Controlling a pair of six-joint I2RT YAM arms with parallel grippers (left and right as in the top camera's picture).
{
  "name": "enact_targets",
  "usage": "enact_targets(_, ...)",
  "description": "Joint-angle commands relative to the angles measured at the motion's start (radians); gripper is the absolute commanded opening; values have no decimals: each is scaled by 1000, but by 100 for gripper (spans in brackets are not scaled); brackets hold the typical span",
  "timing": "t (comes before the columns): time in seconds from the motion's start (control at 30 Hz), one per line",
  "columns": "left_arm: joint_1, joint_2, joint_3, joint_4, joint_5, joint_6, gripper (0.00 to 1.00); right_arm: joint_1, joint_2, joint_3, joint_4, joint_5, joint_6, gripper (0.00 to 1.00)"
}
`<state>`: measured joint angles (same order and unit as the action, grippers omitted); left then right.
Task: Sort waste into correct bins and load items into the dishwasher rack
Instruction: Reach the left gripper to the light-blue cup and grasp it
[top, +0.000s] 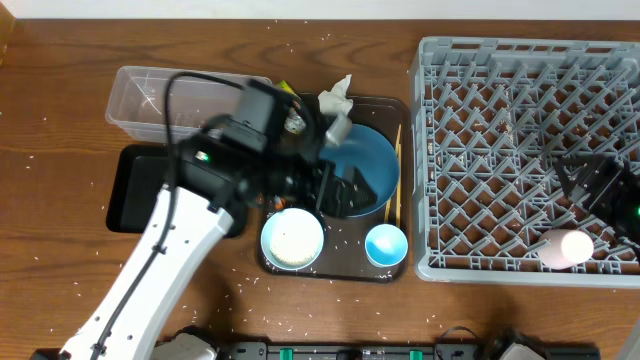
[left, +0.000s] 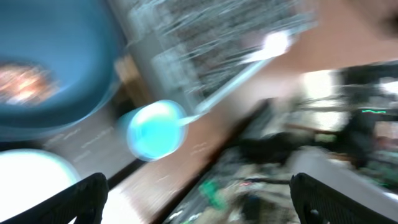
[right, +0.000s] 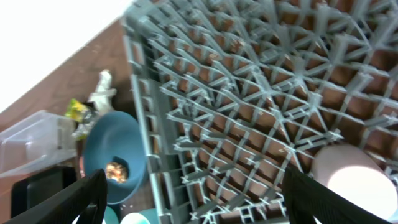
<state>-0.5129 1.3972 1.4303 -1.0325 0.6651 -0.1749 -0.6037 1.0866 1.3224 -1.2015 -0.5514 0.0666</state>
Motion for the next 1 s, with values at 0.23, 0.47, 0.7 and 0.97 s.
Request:
enact_targets(0.23,-159,113,-151,16,-389,-11,83,-2,-8,5,-6,-59,-11,80)
enact_targets(0.47,-269,261,-157,97,-395,-16,77,9,8,5,-6,-50,-12,81)
enact_targets(0.7,-323,360,-157,121,-431,-18,66,9,20,5,-7,-41,-12,81)
enact_targets(0.97,-331,397,-157,142,-426,-18,54,10,25,5,-8,-31,-12,81)
